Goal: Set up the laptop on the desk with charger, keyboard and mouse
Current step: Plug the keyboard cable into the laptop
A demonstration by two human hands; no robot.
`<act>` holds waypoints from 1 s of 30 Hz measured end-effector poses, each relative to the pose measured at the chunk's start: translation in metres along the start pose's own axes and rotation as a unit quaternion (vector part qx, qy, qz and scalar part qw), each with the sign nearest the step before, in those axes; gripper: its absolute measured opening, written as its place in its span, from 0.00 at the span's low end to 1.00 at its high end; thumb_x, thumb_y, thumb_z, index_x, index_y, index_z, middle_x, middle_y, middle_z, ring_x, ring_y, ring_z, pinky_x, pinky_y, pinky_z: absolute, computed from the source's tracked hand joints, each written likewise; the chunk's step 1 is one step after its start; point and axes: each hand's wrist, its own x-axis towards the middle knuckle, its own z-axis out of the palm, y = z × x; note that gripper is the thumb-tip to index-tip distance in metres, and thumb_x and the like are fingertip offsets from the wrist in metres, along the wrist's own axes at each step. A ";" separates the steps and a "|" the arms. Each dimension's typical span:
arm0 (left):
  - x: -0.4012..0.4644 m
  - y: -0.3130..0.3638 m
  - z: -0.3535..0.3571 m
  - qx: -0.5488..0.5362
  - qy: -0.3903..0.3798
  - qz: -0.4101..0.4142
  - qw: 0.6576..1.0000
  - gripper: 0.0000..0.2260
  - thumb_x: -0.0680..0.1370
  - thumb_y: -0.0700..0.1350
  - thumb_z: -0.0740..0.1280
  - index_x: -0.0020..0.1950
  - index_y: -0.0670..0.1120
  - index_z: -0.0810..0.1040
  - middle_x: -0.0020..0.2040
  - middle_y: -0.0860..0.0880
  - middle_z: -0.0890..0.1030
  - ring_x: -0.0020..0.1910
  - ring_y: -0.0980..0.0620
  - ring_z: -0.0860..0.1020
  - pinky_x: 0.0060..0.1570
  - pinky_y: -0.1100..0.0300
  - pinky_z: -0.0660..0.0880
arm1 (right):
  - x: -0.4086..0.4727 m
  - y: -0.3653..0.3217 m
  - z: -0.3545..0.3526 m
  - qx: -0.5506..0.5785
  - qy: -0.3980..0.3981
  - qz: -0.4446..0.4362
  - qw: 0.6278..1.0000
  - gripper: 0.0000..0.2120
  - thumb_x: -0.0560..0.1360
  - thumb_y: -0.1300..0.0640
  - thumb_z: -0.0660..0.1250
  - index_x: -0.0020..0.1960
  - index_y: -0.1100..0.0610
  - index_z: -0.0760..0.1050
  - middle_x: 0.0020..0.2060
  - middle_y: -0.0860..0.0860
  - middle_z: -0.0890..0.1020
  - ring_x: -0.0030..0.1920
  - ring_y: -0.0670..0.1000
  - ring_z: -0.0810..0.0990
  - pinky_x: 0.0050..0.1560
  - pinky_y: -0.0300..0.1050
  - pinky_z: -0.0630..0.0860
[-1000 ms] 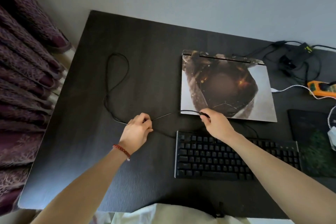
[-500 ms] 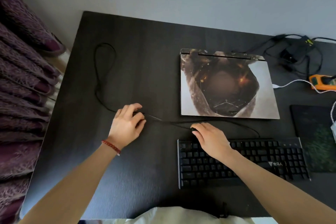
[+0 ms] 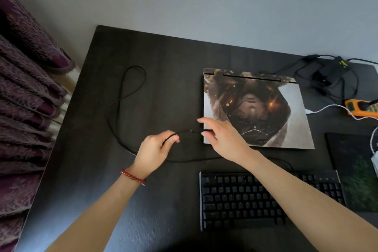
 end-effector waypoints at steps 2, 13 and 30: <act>0.000 -0.011 -0.007 -0.007 0.014 -0.035 0.999 0.07 0.78 0.43 0.62 0.46 0.46 0.80 0.28 0.59 0.76 0.27 0.58 0.72 0.34 0.59 0.70 | 0.003 0.012 -0.002 0.016 -0.006 0.016 1.000 0.11 0.76 0.59 0.63 0.58 0.58 0.75 0.49 0.54 0.83 0.50 0.55 0.79 0.57 0.50 0.73; 0.045 -0.015 -0.010 0.311 -0.123 0.006 0.942 0.30 0.78 0.56 0.54 0.76 0.48 0.47 0.76 0.49 0.57 0.74 0.46 0.52 0.70 0.42 0.53 | 0.035 0.019 0.014 0.095 0.028 0.051 0.994 0.12 0.76 0.62 0.64 0.59 0.59 0.78 0.39 0.44 0.74 0.36 0.42 0.73 0.42 0.28 0.66; 0.118 -0.031 0.055 0.084 0.013 -0.038 0.996 0.10 0.78 0.44 0.63 0.57 0.47 0.78 0.43 0.46 0.84 0.43 0.47 0.80 0.51 0.53 0.72 | 0.047 0.066 0.037 -0.093 0.096 0.195 0.972 0.21 0.74 0.61 0.61 0.68 0.57 0.67 0.67 0.55 0.70 0.69 0.55 0.65 0.72 0.61 0.54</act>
